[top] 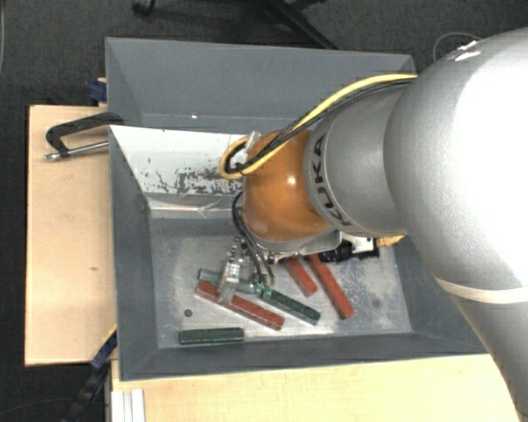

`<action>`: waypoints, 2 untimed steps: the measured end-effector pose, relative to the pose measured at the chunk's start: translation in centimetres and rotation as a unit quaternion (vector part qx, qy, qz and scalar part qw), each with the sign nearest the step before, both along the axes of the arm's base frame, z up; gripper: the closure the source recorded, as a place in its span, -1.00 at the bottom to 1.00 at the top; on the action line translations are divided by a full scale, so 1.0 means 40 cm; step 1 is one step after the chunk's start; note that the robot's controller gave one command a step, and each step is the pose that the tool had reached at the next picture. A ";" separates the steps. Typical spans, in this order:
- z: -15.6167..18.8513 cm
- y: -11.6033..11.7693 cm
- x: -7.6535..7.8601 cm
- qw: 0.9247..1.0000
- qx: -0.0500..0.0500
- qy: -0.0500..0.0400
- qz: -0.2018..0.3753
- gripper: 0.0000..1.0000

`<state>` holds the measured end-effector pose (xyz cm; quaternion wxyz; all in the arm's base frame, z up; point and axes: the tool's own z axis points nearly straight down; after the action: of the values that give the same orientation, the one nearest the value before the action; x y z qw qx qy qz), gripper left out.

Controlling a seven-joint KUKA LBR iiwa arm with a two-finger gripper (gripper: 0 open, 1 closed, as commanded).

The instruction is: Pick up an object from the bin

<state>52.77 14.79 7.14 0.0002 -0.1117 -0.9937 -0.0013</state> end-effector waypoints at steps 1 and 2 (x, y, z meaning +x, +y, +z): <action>0.160 -0.001 0.000 1.000 0.000 -0.001 0.000 1.00; 0.203 -0.001 0.000 1.000 0.000 -0.001 0.000 1.00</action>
Offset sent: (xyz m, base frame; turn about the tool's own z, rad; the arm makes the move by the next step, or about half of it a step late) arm -0.0002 0.0000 0.0068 0.0000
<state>52.77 14.75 15.25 -0.0012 -0.1116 -0.9938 -0.0012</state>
